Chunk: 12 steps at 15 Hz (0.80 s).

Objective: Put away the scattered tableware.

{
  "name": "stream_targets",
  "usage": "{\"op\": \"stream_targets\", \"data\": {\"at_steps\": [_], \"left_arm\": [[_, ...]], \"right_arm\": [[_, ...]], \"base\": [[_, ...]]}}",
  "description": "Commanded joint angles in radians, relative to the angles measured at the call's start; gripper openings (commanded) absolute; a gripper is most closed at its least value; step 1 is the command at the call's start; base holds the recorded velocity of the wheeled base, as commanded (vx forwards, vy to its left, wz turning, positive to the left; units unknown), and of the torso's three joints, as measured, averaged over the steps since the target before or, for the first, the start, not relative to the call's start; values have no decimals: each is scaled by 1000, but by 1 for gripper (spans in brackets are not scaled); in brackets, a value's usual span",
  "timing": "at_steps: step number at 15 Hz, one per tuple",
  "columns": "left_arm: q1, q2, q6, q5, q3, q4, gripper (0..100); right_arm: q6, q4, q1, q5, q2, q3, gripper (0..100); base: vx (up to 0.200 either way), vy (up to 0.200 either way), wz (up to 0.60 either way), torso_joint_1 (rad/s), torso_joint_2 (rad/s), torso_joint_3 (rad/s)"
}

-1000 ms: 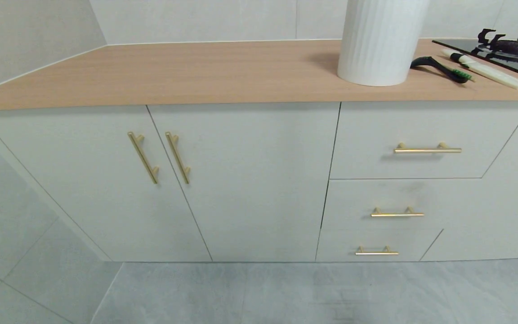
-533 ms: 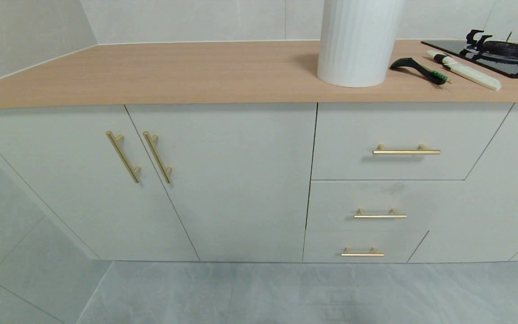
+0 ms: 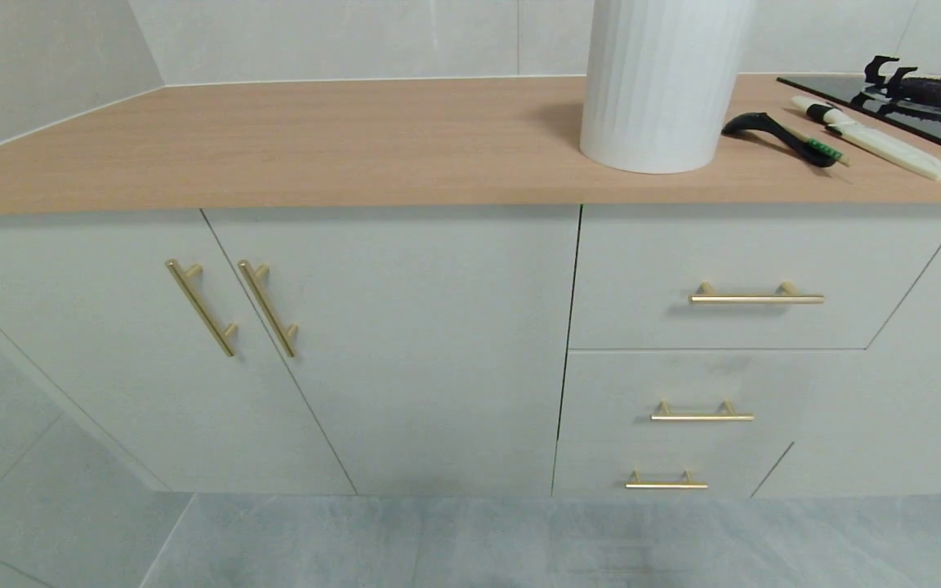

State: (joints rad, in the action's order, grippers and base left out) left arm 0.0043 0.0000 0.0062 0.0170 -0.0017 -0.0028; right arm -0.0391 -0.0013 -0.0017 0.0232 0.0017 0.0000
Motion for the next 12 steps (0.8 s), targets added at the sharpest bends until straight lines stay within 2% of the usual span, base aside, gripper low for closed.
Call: {"op": "stream_targets", "data": {"at_steps": [1,12], "left_arm": [[0,2,-2,0,0,0,100],[0,2,-2,0,0,0,100]], "right_arm": [[1,0,0,0,1,0,100],[2,-17,0,-16,1,-28,100]], "base": [[0,0,0,0,0,0],[0,0,0,0,0,0]]}}
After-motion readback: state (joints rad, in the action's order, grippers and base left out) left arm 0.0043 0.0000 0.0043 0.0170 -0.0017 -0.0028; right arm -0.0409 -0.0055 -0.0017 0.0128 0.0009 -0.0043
